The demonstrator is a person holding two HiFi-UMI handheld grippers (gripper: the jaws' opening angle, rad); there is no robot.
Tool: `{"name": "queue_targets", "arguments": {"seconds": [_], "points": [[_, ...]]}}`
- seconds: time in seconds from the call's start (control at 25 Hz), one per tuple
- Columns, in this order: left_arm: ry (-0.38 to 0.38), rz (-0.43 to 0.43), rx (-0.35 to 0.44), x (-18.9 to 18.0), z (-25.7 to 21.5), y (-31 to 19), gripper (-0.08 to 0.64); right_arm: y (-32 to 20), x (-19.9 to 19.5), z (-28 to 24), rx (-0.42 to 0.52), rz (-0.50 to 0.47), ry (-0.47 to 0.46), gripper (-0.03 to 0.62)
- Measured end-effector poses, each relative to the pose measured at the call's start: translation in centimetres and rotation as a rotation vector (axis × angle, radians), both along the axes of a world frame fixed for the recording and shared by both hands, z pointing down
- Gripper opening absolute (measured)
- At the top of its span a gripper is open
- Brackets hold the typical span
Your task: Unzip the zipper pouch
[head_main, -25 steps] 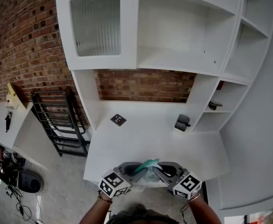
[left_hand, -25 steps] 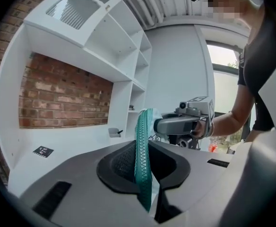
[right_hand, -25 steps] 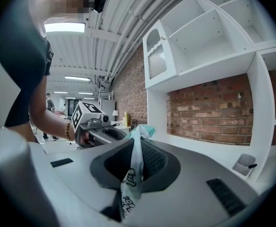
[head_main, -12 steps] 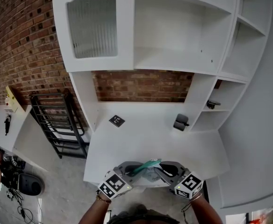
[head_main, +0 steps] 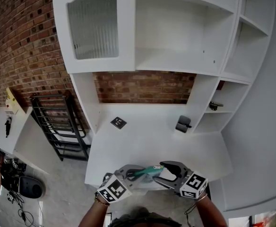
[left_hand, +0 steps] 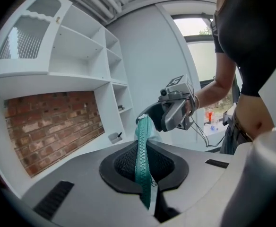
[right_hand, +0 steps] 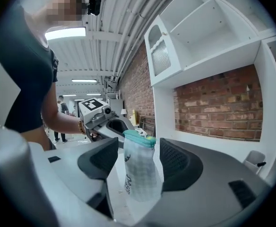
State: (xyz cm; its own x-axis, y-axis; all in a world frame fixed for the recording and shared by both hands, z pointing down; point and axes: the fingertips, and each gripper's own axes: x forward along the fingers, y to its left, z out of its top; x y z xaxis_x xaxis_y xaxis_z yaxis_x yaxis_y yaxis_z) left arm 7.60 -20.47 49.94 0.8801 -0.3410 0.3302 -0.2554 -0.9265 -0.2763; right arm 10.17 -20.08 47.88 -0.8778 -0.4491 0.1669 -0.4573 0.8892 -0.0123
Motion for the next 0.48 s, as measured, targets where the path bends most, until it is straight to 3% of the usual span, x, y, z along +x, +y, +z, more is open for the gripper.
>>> {"name": "queue_targets", "arguments": {"seconds": [0.32,0.48], "points": [[0.045,0.106,-0.029,-0.2,-0.6,1.5,0.017,0.7,-1.8,0.1,-0.007,-0.159,0.035,0.264],[0.046,0.108,-0.034,-0.4,-0.4,1.4,0.017,0.9,-2.1,0.2,0.003,-0.187,0.052,0.217]]}}
